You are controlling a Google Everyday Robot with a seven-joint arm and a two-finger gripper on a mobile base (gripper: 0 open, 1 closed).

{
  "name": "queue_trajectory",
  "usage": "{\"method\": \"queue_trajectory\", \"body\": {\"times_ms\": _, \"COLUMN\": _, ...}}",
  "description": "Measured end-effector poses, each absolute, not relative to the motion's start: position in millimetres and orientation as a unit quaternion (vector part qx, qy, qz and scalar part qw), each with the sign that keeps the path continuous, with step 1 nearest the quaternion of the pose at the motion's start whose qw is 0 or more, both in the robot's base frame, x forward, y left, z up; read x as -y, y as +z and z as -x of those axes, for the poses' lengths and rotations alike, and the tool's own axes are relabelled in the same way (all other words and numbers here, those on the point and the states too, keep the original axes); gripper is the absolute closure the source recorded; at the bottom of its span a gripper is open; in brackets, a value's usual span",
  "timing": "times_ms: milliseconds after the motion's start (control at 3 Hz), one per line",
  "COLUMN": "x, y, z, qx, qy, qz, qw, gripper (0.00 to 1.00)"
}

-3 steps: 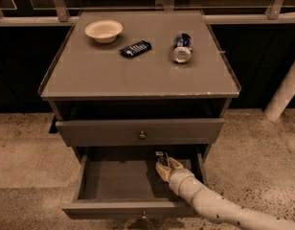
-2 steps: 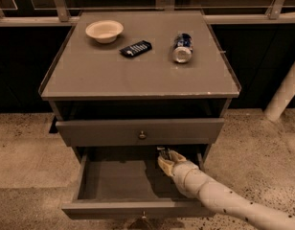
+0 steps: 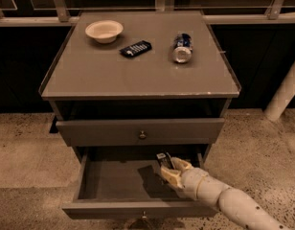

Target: Pick rxbar chocolate from middle drawer and place on counter

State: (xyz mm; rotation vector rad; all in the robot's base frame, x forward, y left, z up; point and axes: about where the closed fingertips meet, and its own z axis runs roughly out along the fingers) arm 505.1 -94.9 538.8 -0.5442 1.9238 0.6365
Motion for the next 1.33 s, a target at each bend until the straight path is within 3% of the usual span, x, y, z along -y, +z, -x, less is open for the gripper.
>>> {"method": "queue_trajectory", "body": {"times_ms": 333, "x": 91, "y": 539, "z": -464, "qx": -0.789, "qy": 0.308, "qz": 0.236, "qw": 0.476, "gripper": 1.0}}
{"method": "queue_trajectory", "body": {"times_ms": 1333, "x": 80, "y": 561, "z": -455, "qx": -0.79, "qy": 0.329, "qz": 0.272, "qw": 0.441, "gripper": 1.0}}
